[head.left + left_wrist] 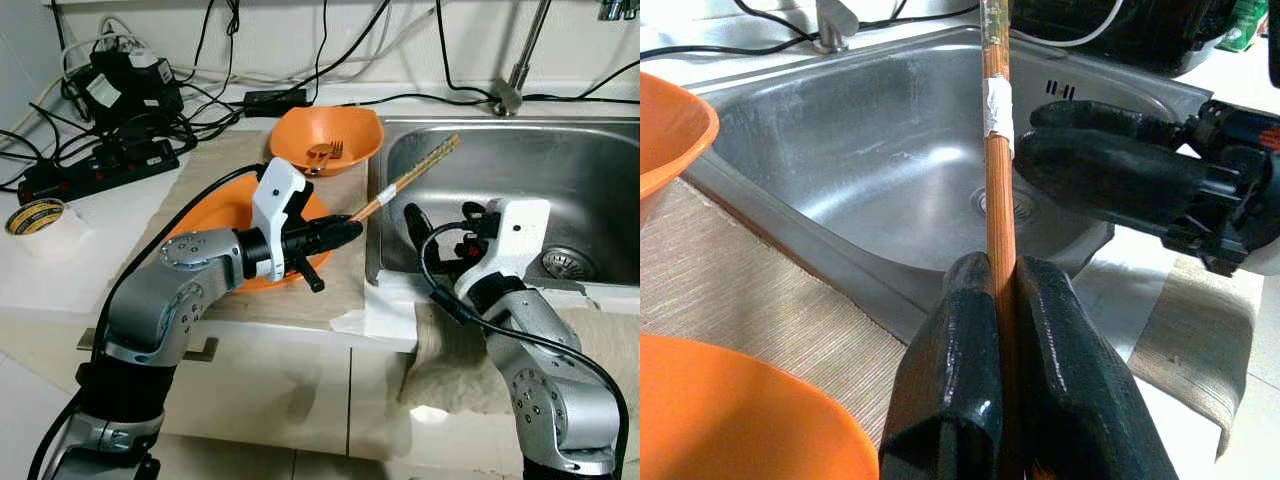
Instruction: Kitchen organization
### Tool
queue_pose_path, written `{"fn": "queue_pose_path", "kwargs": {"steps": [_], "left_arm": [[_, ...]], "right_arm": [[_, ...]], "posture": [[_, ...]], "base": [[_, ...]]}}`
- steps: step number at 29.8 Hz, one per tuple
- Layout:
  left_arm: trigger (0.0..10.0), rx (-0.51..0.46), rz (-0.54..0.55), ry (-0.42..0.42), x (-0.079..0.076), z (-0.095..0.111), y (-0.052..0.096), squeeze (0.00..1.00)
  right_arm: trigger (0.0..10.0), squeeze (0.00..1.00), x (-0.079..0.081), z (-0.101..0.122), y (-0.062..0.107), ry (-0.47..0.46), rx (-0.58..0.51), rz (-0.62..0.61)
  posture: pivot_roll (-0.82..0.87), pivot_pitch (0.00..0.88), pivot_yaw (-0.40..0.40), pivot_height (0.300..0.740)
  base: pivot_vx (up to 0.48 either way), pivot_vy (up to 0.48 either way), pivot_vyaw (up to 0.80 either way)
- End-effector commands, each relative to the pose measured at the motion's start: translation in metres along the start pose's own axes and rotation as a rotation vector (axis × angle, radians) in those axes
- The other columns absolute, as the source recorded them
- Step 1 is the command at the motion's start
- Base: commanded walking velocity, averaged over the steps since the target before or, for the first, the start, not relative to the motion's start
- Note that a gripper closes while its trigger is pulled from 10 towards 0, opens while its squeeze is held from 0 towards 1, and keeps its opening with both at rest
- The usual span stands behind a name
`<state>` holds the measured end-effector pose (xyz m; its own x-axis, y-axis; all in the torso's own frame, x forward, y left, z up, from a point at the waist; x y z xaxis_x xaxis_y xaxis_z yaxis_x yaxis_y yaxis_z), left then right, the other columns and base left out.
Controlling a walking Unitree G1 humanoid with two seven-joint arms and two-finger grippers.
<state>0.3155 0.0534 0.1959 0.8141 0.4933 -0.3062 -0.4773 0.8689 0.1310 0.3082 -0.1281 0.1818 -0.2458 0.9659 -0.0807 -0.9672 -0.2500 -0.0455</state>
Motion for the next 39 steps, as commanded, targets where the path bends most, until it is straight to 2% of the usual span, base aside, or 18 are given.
{"fn": "queue_pose_path", "kwargs": {"steps": [1, 11, 12, 13, 14, 29, 39], "left_arm": [[0.0, -0.004, -0.010, -0.008, -0.002, 0.005, -0.002, 0.00], [0.0, -0.003, -0.030, -0.010, -0.007, 0.003, -0.004, 0.00], [0.0, -0.004, -0.034, -0.011, -0.008, 0.004, -0.005, 0.00], [0.0, -0.005, -0.039, -0.011, -0.009, 0.004, -0.005, 0.00], [0.0, -0.007, -0.044, -0.009, -0.010, 0.004, -0.006, 0.00], [0.0, -0.023, -0.087, -0.009, -0.020, 0.007, -0.011, 0.00], [0.0, -0.024, -0.095, -0.014, -0.023, 0.007, -0.012, 0.00]], "right_arm": [[10.0, 1.00, 0.003, 0.008, 0.000, -0.012, -0.024, 0.019], [10.0, 1.00, 0.001, 0.016, -0.003, -0.004, -0.051, 0.006], [10.0, 0.73, 0.001, 0.016, -0.003, -0.010, -0.053, 0.001], [10.0, 0.55, 0.000, 0.017, -0.003, -0.016, -0.055, -0.003], [10.0, 0.00, -0.001, 0.017, -0.004, -0.026, -0.055, -0.006], [10.0, 0.00, 0.004, 0.021, -0.016, -0.136, -0.067, 0.000], [10.0, 0.00, 0.016, 0.028, -0.030, -0.143, -0.088, 0.037]], "posture": [[-0.01, 0.000, 0.069, 0.736], [-0.01, 0.000, 0.069, 0.736], [-0.01, 0.000, 0.069, 0.736], [-0.01, 0.000, 0.069, 0.736], [-0.01, 0.000, 0.069, 0.736], [-0.01, 0.000, 0.069, 0.736], [0.00, 0.000, 0.068, 0.736]], "base": [[0.000, 0.000, 0.00], [0.000, 0.000, 0.00], [0.000, 0.000, 0.00], [0.000, 0.000, 0.00], [0.000, 0.000, 0.00], [0.000, 0.000, 0.00], [0.000, 0.000, 0.00]]}}
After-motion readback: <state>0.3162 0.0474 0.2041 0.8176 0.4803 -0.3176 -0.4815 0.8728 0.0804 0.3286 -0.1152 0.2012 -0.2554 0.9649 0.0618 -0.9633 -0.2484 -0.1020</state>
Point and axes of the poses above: a point about 5 cm out from each wrist's last joint towards the gripper, its own y axis pointing back from the gripper into the wrist, its own z axis along the axis of the wrist's last joint, x = y × z, the point moved 5 cm from there along -y, pointing out of the wrist towards the gripper, and after that the axes turned 13 degrees about y, right-handed, at the moved point
